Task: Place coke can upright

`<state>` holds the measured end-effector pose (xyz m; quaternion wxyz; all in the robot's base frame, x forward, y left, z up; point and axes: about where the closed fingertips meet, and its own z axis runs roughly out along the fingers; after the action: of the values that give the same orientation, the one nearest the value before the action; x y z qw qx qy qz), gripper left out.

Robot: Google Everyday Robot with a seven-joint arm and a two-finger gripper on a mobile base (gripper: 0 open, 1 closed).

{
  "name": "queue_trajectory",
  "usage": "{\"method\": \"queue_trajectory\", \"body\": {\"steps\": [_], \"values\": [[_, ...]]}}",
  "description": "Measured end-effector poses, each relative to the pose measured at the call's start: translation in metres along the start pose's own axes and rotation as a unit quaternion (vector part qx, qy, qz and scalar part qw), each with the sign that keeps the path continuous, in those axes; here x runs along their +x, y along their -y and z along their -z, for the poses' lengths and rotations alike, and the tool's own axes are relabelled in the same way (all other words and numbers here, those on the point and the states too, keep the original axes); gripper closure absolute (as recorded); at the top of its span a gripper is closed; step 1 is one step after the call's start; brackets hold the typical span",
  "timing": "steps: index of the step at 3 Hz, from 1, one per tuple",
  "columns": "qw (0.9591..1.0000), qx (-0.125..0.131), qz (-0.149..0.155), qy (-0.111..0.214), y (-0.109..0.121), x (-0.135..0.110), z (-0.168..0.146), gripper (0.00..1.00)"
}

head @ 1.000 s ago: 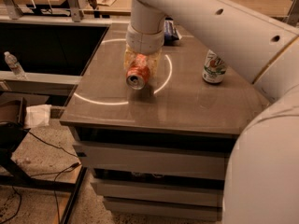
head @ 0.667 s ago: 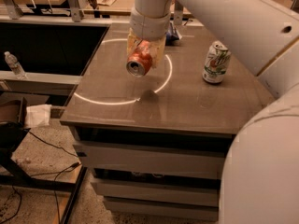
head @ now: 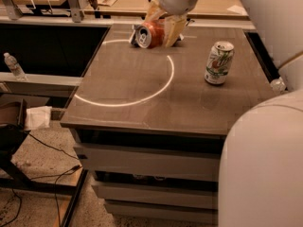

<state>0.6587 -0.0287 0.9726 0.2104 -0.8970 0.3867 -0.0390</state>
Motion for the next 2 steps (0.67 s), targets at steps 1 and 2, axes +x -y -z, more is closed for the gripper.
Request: {"method": "queue_trajectory", "body": {"steps": [1,2], "values": [[0.9889,0.078,-0.100,0.078,0.004,0.001,0.029,1.00],[0.9622,0.158,-0.164,0.149,0.007,-0.007,0.057,1.00]]}}
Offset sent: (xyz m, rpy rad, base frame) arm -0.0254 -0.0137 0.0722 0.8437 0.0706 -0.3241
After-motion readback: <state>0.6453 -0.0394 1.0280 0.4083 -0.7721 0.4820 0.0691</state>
